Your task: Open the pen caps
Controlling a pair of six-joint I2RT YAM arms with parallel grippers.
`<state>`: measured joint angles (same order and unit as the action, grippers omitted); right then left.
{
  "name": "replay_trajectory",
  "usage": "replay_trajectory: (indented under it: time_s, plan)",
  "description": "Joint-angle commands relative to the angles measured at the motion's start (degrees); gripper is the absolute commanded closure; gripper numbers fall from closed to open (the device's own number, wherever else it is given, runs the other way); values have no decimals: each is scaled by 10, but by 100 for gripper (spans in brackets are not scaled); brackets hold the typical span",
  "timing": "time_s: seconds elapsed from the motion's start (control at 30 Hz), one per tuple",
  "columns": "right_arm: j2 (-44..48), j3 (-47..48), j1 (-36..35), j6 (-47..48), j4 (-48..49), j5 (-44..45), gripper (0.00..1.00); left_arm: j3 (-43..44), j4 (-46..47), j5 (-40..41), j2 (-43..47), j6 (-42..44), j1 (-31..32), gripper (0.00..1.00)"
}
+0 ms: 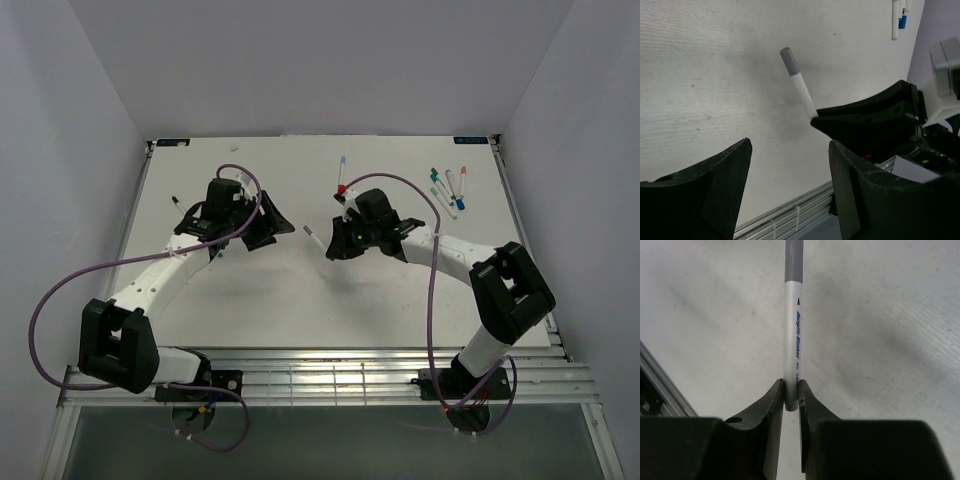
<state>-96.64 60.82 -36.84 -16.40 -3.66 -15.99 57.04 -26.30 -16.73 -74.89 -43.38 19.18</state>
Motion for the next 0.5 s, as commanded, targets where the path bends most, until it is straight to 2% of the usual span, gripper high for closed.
replay_trajectory:
  time_s: [0.0,0.2,0.47]
  plan:
    - [47,-32,-7,-24,51,-46,92,-10,66,-67,-22,-33,-5,27]
    - [99,-81,-30,-47,75,-57,92,-31,94,-81,-55,-87,-6,27]
    - [100,-83,-52,-70,98,-70,92,-63,152,-96,-60,-141,-6,27]
